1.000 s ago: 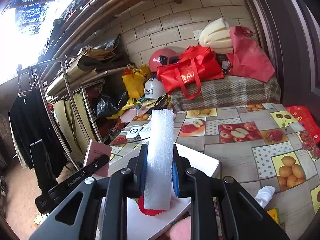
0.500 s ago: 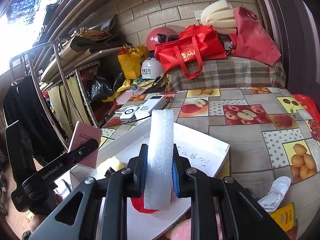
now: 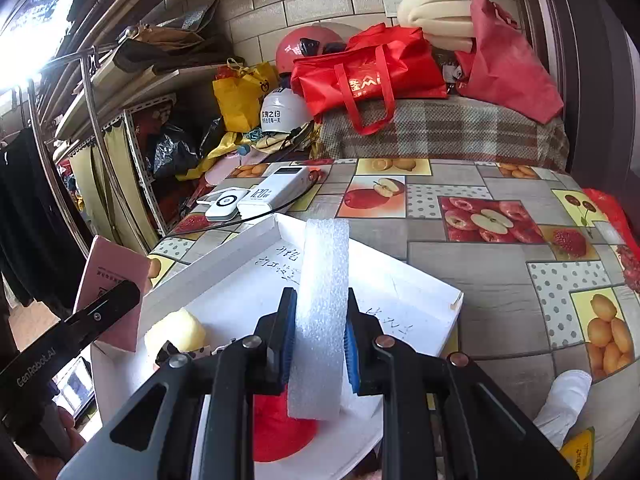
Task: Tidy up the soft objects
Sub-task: 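Open the left tool to drop the bar while the right tool drops the foam strip into the box, then grasp the braided rope knot with the right tool while the left tool moves toward the pink plush, then grasp the pink fluffy plush with the left tool while the right tool holds the rope knot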
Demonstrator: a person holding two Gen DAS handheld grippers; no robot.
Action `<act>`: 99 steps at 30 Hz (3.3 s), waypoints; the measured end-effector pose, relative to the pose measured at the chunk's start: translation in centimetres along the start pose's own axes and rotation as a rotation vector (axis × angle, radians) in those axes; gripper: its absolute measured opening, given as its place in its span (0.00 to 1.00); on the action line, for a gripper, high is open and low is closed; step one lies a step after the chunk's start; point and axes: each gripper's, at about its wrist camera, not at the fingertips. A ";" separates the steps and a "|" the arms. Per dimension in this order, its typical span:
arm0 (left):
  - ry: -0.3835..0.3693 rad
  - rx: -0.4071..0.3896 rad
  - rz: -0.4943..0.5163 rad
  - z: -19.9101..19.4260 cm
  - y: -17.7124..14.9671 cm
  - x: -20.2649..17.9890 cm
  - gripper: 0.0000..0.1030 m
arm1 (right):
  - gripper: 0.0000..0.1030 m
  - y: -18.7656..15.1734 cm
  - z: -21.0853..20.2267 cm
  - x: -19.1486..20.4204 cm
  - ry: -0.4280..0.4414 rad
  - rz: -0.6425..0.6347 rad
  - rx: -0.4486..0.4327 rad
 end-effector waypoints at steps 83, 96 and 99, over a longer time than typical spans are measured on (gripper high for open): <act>-0.062 -0.051 0.157 -0.8 -2.2 -4.6 1.00 | 0.48 -13.1 -4.6 2.8 0.152 -0.359 0.313; -0.204 0.000 0.200 -1.3 -2.7 -6.1 1.00 | 0.39 -13.5 -7.8 -4.5 -0.055 -0.281 0.308; -0.280 0.034 0.249 -1.4 -3.4 -7.6 1.00 | 0.39 -13.7 -9.7 -9.7 -0.155 -0.175 0.298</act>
Point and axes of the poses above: each gripper's, at about its wrist camera, not at the fingertips, and z roughly the way its jaws point, x to its left, y to its top
